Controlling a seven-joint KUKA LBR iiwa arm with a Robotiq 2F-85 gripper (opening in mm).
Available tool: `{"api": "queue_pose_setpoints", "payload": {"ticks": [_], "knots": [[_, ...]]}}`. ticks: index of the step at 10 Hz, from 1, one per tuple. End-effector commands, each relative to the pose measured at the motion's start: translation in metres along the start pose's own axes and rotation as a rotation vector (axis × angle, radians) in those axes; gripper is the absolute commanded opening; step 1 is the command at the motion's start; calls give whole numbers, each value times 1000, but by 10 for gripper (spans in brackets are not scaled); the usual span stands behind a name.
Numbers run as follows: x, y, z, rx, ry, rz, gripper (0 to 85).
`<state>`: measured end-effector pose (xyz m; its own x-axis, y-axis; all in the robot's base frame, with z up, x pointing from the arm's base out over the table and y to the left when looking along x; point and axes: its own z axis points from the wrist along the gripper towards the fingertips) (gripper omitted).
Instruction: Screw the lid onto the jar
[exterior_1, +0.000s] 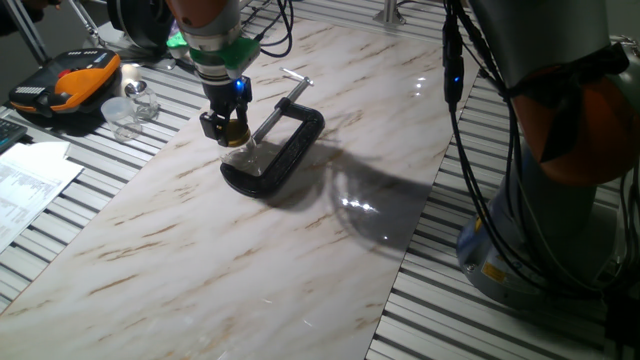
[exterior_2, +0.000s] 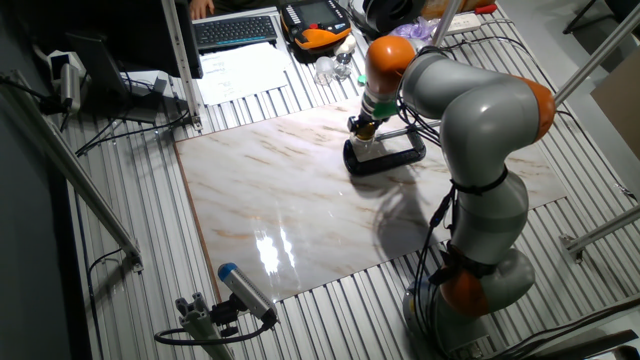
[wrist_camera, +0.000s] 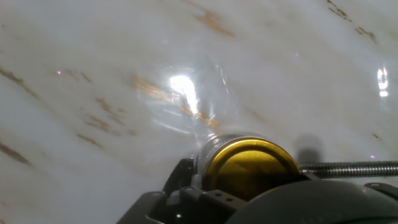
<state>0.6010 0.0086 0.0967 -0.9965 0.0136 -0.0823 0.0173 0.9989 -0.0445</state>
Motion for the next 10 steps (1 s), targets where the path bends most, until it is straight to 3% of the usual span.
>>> {"api": "queue_pose_setpoints", "payload": {"ticks": [1,6,10], "knots": [[0,0,0,0,2,4,0],[0,1,-2,13,15,68,0],[-2,-1,-3,-7,30,107,0]]}}
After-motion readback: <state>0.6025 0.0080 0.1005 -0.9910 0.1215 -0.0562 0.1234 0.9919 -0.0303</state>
